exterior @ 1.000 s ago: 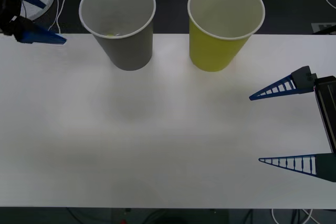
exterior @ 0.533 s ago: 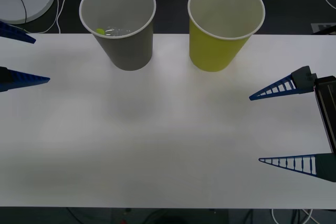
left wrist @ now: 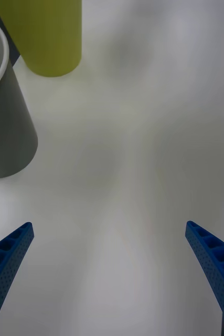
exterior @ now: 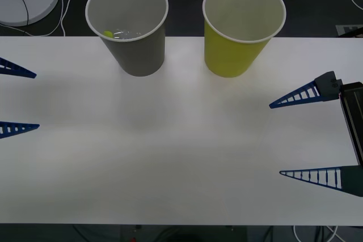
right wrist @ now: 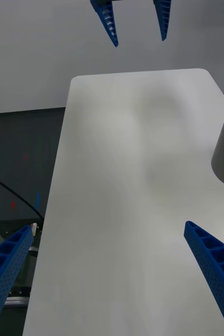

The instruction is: Put the can into the green bin and the plastic bottle into the gray bin

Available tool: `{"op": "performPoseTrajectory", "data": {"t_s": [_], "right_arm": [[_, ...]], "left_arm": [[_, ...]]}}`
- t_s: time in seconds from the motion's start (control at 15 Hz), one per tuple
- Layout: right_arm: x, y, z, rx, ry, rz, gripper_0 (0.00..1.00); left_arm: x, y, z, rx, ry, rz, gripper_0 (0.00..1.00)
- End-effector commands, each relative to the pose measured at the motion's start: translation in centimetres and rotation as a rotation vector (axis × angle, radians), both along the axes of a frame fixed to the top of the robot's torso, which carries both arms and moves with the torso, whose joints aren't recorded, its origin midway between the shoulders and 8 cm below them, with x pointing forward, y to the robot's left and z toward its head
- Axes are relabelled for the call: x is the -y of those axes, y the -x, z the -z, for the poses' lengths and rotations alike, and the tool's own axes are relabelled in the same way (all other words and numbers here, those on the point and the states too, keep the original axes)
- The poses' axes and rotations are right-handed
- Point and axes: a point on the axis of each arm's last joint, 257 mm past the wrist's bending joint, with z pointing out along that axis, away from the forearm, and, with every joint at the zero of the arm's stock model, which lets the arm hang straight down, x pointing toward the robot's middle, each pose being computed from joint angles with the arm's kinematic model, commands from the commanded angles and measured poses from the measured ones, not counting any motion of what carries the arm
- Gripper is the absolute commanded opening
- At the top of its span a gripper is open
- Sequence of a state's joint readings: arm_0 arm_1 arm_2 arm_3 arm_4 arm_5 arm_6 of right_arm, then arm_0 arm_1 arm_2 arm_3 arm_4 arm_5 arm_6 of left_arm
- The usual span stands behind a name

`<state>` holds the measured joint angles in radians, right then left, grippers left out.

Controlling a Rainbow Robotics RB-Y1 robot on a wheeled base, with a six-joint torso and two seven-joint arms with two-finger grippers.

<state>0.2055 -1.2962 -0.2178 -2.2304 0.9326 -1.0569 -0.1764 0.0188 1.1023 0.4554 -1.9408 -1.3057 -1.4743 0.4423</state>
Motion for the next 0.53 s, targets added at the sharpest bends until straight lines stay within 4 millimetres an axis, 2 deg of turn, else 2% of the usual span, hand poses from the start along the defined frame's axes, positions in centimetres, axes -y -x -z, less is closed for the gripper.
{"op": "performPoseTrajectory", "data": {"t_s": [0.07, 0.53], "right_arm": [[0.0, 0.0, 0.0, 0.0, 0.0, 0.0, 1.0], [0.0, 0.0, 0.0, 0.0, 0.0, 0.0, 1.0]], "left_arm": [[-0.2, 1.3, 1.3, 0.049, 0.01, 0.065, 1.0], [-1.1, 4.3, 3.4, 0.106, -0.004, 0.162, 1.0]]}}
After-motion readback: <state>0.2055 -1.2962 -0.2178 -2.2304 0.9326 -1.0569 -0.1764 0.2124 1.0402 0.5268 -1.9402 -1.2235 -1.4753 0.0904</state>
